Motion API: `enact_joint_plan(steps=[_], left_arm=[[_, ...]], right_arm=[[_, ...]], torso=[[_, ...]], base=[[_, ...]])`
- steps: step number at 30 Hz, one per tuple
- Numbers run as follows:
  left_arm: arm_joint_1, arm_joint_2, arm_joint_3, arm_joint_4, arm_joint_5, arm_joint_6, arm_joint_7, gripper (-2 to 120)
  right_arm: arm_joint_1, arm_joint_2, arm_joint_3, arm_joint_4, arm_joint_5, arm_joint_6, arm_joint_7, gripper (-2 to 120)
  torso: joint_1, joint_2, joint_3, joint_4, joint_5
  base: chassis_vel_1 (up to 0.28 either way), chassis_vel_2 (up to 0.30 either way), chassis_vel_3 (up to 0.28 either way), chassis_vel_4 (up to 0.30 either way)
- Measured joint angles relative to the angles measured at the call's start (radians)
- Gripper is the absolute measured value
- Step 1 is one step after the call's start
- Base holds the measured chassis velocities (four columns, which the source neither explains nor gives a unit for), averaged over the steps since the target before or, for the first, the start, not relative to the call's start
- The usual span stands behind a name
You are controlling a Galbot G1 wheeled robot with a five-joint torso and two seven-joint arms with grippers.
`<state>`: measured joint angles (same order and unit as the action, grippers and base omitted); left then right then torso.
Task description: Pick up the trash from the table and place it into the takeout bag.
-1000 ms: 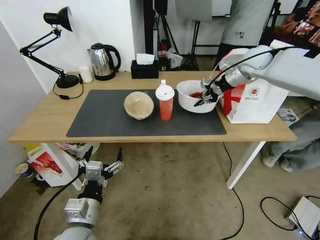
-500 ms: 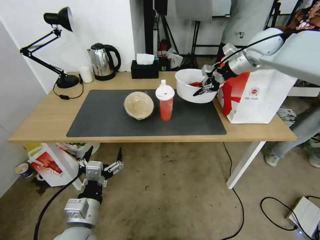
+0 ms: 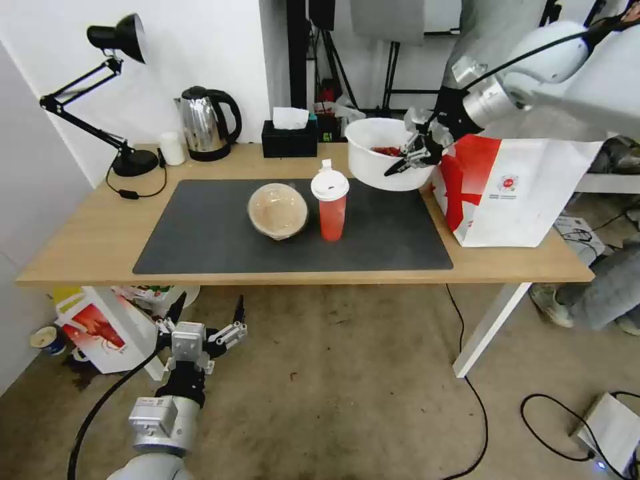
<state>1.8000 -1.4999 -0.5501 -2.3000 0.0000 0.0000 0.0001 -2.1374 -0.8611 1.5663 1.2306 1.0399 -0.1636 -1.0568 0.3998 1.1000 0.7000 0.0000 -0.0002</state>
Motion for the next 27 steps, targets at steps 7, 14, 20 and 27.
enact_joint_plan(steps=[7, 14, 20, 27], left_arm=[[0.000, 0.000, 0.000, 0.000, 0.000, 0.000, 0.000, 100], [0.000, 0.000, 0.000, 0.000, 0.000, 0.000, 0.000, 100], [0.000, 0.000, 0.000, 0.000, 0.000, 0.000, 0.000, 100], [0.000, 0.000, 0.000, 0.000, 0.000, 0.000, 0.000, 100]], right_arm=[[0.041, -0.011, -0.005, 0.016, 0.020, 0.000, -0.004, 0], [0.069, -0.030, -0.001, 0.026, 0.046, 0.000, -0.004, 0], [0.093, -0.052, 0.003, 0.024, 0.066, 0.000, -0.006, 0], [0.126, -0.070, 0.004, -0.004, 0.082, 0.000, -0.017, 0]], torso=[[0.000, 0.000, 0.000, 0.0000, 0.0002], [0.000, 0.000, 0.000, 0.0000, 0.0000], [0.000, 0.000, 0.000, 0.0000, 0.0001], [0.000, 0.000, 0.000, 0.0001, 0.0001]], base=[[0.000, 0.000, 0.000, 0.000], [0.000, 0.000, 0.000, 0.000], [0.000, 0.000, 0.000, 0.000], [0.000, 0.000, 0.000, 0.000]])
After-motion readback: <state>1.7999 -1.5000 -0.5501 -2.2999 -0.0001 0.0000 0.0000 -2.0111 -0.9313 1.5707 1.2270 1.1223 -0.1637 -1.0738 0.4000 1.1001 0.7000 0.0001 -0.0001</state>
